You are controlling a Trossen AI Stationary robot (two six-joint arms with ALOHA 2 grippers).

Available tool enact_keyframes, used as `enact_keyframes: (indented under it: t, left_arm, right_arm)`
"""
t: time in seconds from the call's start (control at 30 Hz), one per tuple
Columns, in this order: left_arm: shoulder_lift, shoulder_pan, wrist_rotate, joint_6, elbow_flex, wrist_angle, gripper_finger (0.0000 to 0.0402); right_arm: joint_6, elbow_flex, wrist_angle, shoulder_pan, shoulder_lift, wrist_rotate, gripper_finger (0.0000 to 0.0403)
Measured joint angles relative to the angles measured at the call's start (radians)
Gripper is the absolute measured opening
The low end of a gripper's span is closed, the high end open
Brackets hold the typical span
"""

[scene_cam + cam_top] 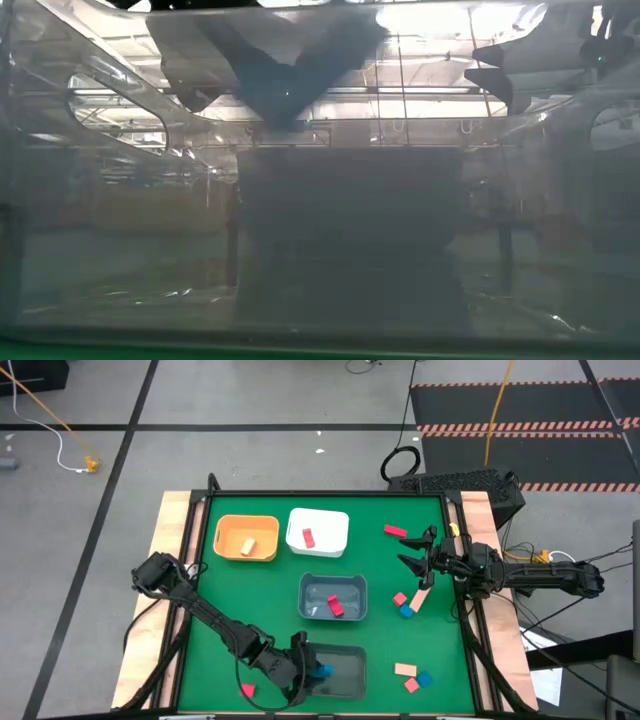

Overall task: Sort & place blocks by color
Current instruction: Put the bottom left blue wooden block into the black bin, then put the bottom red wooden block into the blue bin

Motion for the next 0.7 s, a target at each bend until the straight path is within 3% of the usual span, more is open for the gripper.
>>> enact_keyframes:
  t: [0.4, 0.57, 0.7]
  left_arm:
    - [-0.02, 0.003, -0.004, 0.005, 0.0, 0.062, 0.0196]
    - [-0.104, -0.005, -0.032, 0.025, 0.0, 0.048, 0.02]
    - [-0.2, -0.029, -0.071, -0.005, 0.0, -0.055, 0.02]
  right_arm:
    - [0.0, 0.0, 0.0, 0.0, 0.0, 0.0, 0.021]
    - [0.0, 0.0, 0.0, 0.0, 0.0, 0.0, 0.021]
    - [0.0, 0.0, 0.0, 0.0, 0.0, 0.0, 0.021]
